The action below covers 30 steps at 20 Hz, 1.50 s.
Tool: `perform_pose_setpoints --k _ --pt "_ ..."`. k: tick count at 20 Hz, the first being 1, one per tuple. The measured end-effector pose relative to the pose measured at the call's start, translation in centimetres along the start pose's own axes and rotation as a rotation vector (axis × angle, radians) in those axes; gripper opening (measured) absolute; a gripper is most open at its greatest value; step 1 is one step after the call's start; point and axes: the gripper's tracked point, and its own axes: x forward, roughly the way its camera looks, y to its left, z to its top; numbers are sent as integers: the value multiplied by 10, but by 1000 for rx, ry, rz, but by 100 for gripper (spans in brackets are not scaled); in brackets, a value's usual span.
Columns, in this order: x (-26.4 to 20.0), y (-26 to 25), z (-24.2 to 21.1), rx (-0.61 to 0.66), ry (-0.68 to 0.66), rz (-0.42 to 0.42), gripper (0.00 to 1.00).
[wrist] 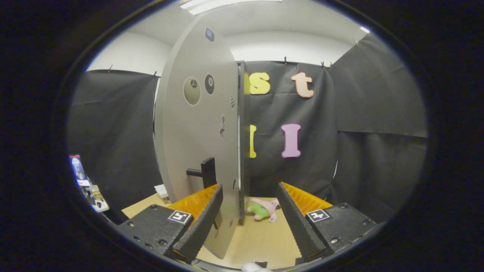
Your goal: Open the shoe cabinet door, grab the shoes and put them into the shoe cabinet, then close the shoe cabinet door.
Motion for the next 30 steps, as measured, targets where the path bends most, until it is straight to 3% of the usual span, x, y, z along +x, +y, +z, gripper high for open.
perform_pose_setpoints --k 10,15,20,30 --pt "15 87 -2 -24 -20 28 96" --pt "44 131 -9 -33 -39 29 96" --pt "79 183 -23 -8 -10 88 98" --pt "69 183 -15 16 -4 30 99"
